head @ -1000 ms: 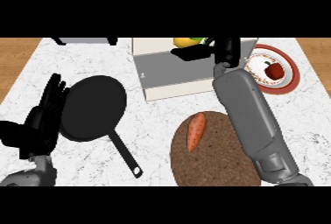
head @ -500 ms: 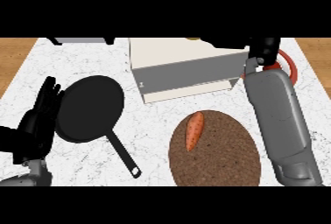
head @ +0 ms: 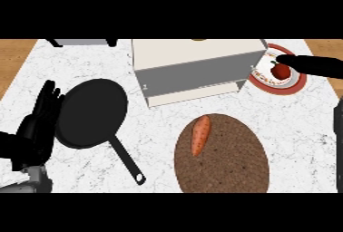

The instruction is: Pick the lemon from the placemat and place it in the tiered shelf

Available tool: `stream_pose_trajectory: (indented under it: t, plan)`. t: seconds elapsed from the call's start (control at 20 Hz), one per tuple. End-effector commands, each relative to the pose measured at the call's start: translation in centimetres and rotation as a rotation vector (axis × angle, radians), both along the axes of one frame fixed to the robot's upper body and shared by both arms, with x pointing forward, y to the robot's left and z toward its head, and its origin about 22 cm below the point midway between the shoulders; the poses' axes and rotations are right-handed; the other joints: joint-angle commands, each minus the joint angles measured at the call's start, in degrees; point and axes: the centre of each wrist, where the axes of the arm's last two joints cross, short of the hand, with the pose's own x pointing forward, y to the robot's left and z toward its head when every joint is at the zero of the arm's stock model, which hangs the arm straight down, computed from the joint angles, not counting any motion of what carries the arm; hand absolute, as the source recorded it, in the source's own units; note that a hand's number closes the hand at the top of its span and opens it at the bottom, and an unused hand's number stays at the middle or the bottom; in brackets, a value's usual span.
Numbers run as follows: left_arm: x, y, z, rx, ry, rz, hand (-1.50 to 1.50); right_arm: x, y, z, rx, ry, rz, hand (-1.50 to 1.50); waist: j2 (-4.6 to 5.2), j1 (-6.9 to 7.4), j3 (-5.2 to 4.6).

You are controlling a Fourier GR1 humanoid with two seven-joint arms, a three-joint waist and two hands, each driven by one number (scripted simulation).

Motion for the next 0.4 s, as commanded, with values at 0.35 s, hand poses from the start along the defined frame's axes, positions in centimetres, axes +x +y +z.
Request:
stream_pose_trajectory:
  t: [0.35]
  plan:
    - [1.1, -0.9, 1.1, -0.009, -0.008, -0.016, 0.0, -8.4, -6.9, -0.3, 0.026, -0.036, 0.071, -1.5, 0.19, 0.46, 0.01]
